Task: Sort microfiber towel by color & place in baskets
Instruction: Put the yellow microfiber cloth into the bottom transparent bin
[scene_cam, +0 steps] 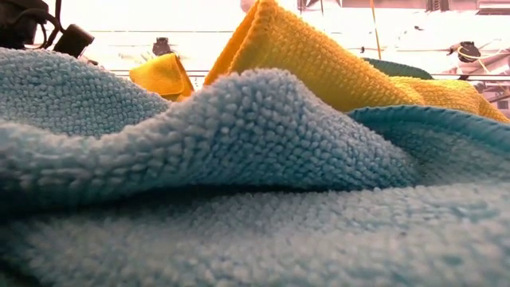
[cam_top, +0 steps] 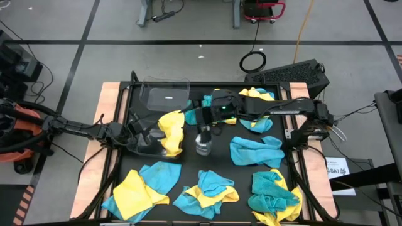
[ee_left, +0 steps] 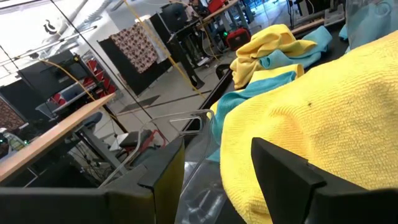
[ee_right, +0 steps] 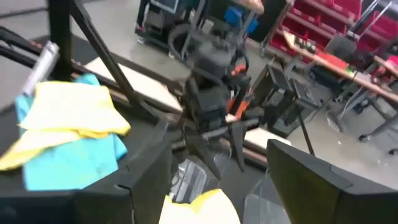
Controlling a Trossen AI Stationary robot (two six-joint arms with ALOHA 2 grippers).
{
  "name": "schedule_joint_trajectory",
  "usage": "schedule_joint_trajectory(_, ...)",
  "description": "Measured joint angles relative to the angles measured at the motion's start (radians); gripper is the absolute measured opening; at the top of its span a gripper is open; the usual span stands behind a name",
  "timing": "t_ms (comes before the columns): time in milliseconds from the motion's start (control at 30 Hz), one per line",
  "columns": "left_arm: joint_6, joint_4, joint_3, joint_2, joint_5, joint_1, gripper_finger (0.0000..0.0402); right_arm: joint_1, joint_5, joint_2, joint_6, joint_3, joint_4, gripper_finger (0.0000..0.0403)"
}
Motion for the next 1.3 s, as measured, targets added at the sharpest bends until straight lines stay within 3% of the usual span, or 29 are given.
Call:
schedule_joint_trajectory(167, -0.003, 0.000, 0.000, 0.000, 0.012, 0.000, 0.0193, 0.014, 0.004, -0.117, 0.024, 0.000, -0.115, 0.0253)
schedule_joint_trajectory(267, -0.024, 0.006, 0.000, 0.000, 0.081, 0.000, 0.0193, 0.020, 0.005, -0.183, 0.058, 0.000, -0.214, 0.0253)
schedule_joint_trajectory(567, -0.126, 0.126, 0.000, 0.000, 0.136, 0.000, 0.0193, 0.031, 0.060, -0.353, 0.220, 0.000, -0.615, 0.0253)
schedule_joint_trajectory(767, -0.176, 0.182, 0.001, 0.007, 0.387, 0.000, 0.0193, 0.051, 0.097, -0.421, 0.335, 0.000, -0.816, 0.0253)
schedule_joint_trajectory(833, -0.214, 0.203, 0.007, 0.025, 0.419, 0.000, 0.0193, 0.064, 0.128, -0.431, 0.359, 0.000, -0.849, 0.0253)
schedule_joint_trajectory(1067, -0.289, 0.220, 0.053, 0.213, 0.443, 0.000, 0.0193, 0.097, 0.157, -0.436, 0.366, 0.000, -0.869, 0.0253)
schedule_joint_trajectory(1300, -0.301, 0.387, 0.103, 0.475, 0.472, 0.002, 0.0193, 0.098, 0.159, -0.425, 0.377, 0.000, -0.867, 0.0253)
